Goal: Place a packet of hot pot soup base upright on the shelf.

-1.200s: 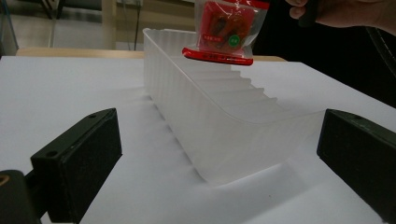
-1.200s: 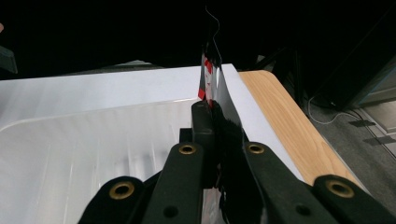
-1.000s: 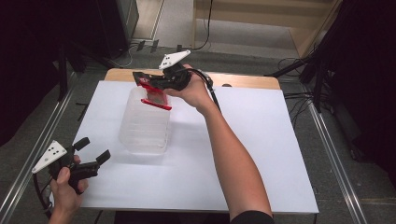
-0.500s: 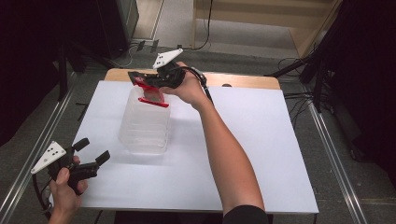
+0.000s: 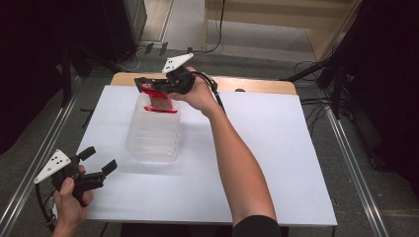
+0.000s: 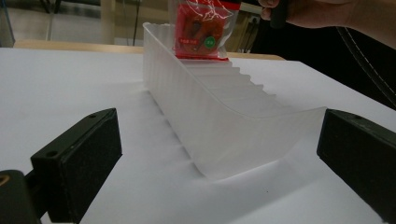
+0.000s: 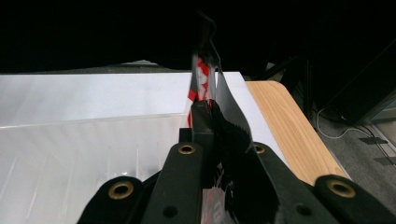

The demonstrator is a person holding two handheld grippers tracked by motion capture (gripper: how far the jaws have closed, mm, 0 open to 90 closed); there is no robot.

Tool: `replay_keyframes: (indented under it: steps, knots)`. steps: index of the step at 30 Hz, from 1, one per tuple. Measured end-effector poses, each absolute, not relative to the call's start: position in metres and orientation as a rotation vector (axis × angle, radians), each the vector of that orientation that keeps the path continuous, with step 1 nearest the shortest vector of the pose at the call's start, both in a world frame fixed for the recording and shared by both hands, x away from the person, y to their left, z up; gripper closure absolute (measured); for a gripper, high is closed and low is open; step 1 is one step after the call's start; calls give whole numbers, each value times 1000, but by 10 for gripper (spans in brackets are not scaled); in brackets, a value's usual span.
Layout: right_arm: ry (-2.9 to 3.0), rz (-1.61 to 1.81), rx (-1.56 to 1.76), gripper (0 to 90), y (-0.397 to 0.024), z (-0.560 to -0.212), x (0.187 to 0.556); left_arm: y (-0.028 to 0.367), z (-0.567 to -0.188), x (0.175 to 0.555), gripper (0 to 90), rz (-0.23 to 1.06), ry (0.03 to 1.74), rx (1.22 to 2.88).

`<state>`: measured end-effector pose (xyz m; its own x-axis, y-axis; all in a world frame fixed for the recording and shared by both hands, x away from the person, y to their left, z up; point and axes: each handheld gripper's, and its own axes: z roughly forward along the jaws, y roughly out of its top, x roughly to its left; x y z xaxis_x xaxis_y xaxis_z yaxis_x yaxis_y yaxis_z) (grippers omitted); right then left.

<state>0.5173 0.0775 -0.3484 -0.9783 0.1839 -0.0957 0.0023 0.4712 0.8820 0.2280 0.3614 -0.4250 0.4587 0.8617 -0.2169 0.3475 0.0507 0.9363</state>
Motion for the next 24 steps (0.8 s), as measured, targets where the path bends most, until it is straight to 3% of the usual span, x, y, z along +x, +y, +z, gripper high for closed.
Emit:
replay_keyframes:
  steps: [6,9,11,13,18,24]
  knots:
    - [2563,1480,200,855,78,-355,517,361,-425,228,0,541,1100,1530]
    - [2563,1443,261,772,77,-359,517,361,-425,228,0,541,1102,1530]
    - [2536,1483,338,665,74,-360,518,361,-426,228,0,540,1102,1530]
    - [2521,1494,386,645,70,-359,518,361,-426,229,0,540,1102,1530]
    - [2491,1516,480,464,58,-355,513,360,-426,229,0,543,1098,1539]
    - [2420,1515,608,323,39,-351,504,356,-426,230,0,546,1090,1549]
